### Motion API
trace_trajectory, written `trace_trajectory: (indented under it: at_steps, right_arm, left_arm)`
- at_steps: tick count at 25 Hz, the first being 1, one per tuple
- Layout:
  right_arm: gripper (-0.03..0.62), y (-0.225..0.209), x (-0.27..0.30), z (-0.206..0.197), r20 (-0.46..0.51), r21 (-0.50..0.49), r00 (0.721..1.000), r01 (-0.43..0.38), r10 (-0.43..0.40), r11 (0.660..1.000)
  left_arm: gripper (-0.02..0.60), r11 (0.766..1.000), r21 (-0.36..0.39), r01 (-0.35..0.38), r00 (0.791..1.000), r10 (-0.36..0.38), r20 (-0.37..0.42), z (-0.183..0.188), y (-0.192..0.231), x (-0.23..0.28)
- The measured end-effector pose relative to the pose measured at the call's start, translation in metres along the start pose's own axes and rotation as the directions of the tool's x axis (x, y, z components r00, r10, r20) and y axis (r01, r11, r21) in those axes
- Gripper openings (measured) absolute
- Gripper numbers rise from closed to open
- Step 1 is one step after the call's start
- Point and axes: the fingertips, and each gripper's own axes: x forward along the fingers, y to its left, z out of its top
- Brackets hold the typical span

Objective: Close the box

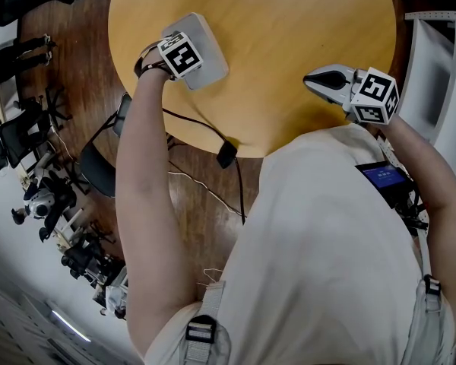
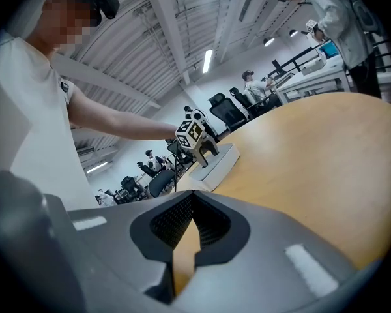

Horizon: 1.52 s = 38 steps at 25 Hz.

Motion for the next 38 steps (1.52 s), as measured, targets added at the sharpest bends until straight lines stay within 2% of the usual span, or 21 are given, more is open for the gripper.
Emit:
trace_trajectory:
  at_steps: [6,11,17,22,25,27,29,30,33,35,38]
  right_arm:
    - [-0.002,0.003,0.005,-0.004,-0.003,0.005,1.0,0.0,0.0,1.0]
    - [-0.002,0.003,0.006,-0.006,-0.019,-0.015,1.0,0.004,-0.004,1.0]
    - [-0.002,0.0,0.004,-0.006,-0.033,-0.03,0.999,0.016,-0.017,0.999]
    - [-0.002,-0.005,-0.003,-0.006,-0.026,-0.03,0.999,0.029,-0.03,0.999]
    - [-0.002,-0.004,-0.007,-0.006,-0.025,-0.032,0.999,0.028,-0.029,0.999]
    - [-0.002,-0.002,-0.007,-0.003,-0.024,-0.046,1.0,0.019,-0.02,0.999]
    - [-0.002,0.0,-0.004,0.001,-0.023,-0.062,1.0,0.005,-0.007,0.998]
    - [-0.002,0.0,-0.002,0.001,-0.024,-0.071,1.0,-0.002,0.001,0.997]
    - [-0.002,0.003,0.006,0.004,-0.035,-0.101,0.999,-0.028,0.024,0.994]
    - [-0.002,0.007,0.007,0.008,-0.043,-0.118,0.998,-0.043,0.039,0.992]
    - [-0.002,0.015,-0.001,0.015,-0.055,-0.135,0.997,-0.07,0.063,0.988]
  left_arm:
    - [0.279,0.999,-0.016,0.048,0.998,-0.049,-0.03,-0.003,-0.005,0.005]
    - [0.282,1.0,0.0,0.019,0.997,-0.019,-0.07,0.002,0.0,0.007]
    - [0.295,1.0,0.0,-0.007,0.999,0.007,-0.04,-0.001,0.005,0.012]
    - [0.323,0.998,0.013,-0.059,0.998,0.06,-0.037,-0.003,0.009,0.009]
    - [0.334,0.996,-0.01,-0.09,0.996,0.09,-0.01,-0.002,0.007,-0.005]
    - [0.334,0.989,-0.051,-0.139,0.989,0.141,0.034,0.0,0.01,-0.022]
    - [0.334,0.97,-0.149,-0.194,0.968,0.214,0.13,0.005,0.01,-0.042]
    - [0.333,0.955,-0.217,-0.204,0.95,0.247,0.192,0.008,0.006,-0.05]
    - [0.298,0.903,-0.404,-0.146,0.877,0.308,0.37,0.015,-0.03,-0.066]
    - [0.246,0.863,-0.497,-0.084,0.818,0.345,0.46,0.024,-0.066,-0.078]
    - [0.171,0.793,-0.609,0.005,0.697,0.434,0.57,0.051,-0.12,-0.103]
